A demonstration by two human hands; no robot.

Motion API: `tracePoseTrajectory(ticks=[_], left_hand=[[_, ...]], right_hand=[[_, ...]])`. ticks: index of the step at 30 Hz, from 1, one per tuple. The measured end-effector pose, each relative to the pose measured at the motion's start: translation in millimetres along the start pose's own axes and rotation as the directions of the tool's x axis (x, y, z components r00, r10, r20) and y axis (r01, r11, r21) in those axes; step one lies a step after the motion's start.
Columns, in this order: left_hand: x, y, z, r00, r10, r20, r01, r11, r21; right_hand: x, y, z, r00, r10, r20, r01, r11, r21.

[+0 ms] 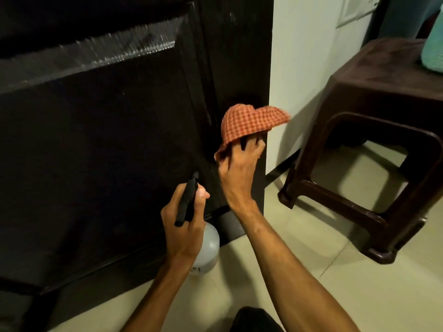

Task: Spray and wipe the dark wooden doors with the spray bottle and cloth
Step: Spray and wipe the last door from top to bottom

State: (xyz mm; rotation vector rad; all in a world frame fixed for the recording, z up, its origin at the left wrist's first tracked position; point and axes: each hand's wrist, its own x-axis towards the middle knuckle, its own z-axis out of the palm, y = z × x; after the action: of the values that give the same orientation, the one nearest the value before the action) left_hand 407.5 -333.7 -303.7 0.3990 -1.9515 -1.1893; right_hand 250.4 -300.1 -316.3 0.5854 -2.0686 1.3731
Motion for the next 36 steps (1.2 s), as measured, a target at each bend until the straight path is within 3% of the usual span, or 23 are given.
tracePoseTrajectory(ticks=[2,4,6,8,10,12,13,16,18,19,21,23,24,26,28,31,33,36], left_hand=[[0.8,-1.6,4.6,1.0,-0.008,0.002,0.008,1.0,-0.01],[0.4,-3.7,8.2,1.0,-0.026,0.008,0.026,0.999,-0.019],[0.2,-4.9,10.8,0.999,-0.029,0.017,0.03,0.999,-0.024],[1.3,-6.6,13.7,0.999,-0.025,0.028,0.025,0.999,-0.02],[2.1,-8.9,17.4,0.999,-0.015,0.032,0.016,1.0,-0.017],[2.6,-11.4,20.5,0.999,-0.018,0.03,0.019,1.0,-0.022],[3.4,-12.3,21.4,0.999,-0.021,0.027,0.021,0.999,-0.027],[3.6,-18.0,20.6,1.0,-0.028,0.013,0.028,0.999,-0.022],[1.1,-23.8,18.5,0.999,-0.036,0.0,0.036,0.999,-0.008],[-1.1,-26.5,16.3,0.999,-0.043,-0.014,0.043,0.999,-0.01],[-5.9,-30.6,10.4,0.998,-0.055,-0.039,0.055,0.998,0.0],[-12.0,-36.5,3.9,0.998,-0.053,-0.042,0.054,0.998,0.017],[-15.4,-39.2,0.3,0.997,-0.059,-0.048,0.06,0.998,0.01],[-21.3,-43.3,-7.2,0.994,-0.082,-0.069,0.082,0.997,-0.002],[-22.8,-46.0,-12.0,0.992,-0.097,-0.079,0.099,0.995,0.018],[-27.1,-51.5,-17.6,0.99,-0.114,-0.077,0.117,0.993,0.028],[-29.9,-57.1,-21.7,0.99,-0.121,-0.079,0.124,0.992,0.037],[-34.9,-63.7,-25.5,0.987,-0.137,-0.082,0.141,0.989,0.042]], right_hand=[[-23.5,18.0,2.9,0.984,0.18,0.009,-0.18,0.983,0.042],[-54.9,34.4,4.9,0.907,0.42,0.012,-0.42,0.904,0.085],[-59.2,35.2,3.2,0.866,0.5,0.024,-0.5,0.862,0.087],[-27.7,21.2,-2.9,0.927,0.376,0.001,-0.373,0.92,0.123],[7.5,6.8,-8.2,0.991,0.115,-0.066,-0.106,0.986,0.126],[15.7,11.1,-5.7,0.996,-0.057,-0.064,0.059,0.997,0.038],[7.7,20.8,-2.0,0.998,-0.04,-0.049,0.04,0.999,-0.007],[-50.7,56.1,6.6,0.97,0.242,0.007,-0.242,0.97,-0.034],[-75.7,57.9,6.2,0.94,0.34,0.041,-0.336,0.939,-0.074],[-76.0,50.7,6.8,0.956,0.287,0.063,-0.283,0.957,-0.066],[-56.5,27.1,7.5,0.993,-0.02,0.112,0.026,0.998,-0.051],[-33.7,5.2,11.8,0.946,-0.311,0.091,0.318,0.945,-0.075],[-32.1,1.5,14.7,0.934,-0.344,0.1,0.351,0.933,-0.074],[-56.0,19.5,25.6,0.952,-0.264,0.151,0.282,0.954,-0.107],[-105.1,48.3,29.4,0.949,-0.074,0.306,0.123,0.982,-0.146],[-143.9,61.8,18.7,0.815,0.151,0.559,-0.089,0.986,-0.138],[-128.9,45.3,21.3,0.84,0.176,0.513,-0.14,0.984,-0.108],[-93.1,22.8,27.0,0.962,0.038,0.272,-0.012,0.995,-0.097]])
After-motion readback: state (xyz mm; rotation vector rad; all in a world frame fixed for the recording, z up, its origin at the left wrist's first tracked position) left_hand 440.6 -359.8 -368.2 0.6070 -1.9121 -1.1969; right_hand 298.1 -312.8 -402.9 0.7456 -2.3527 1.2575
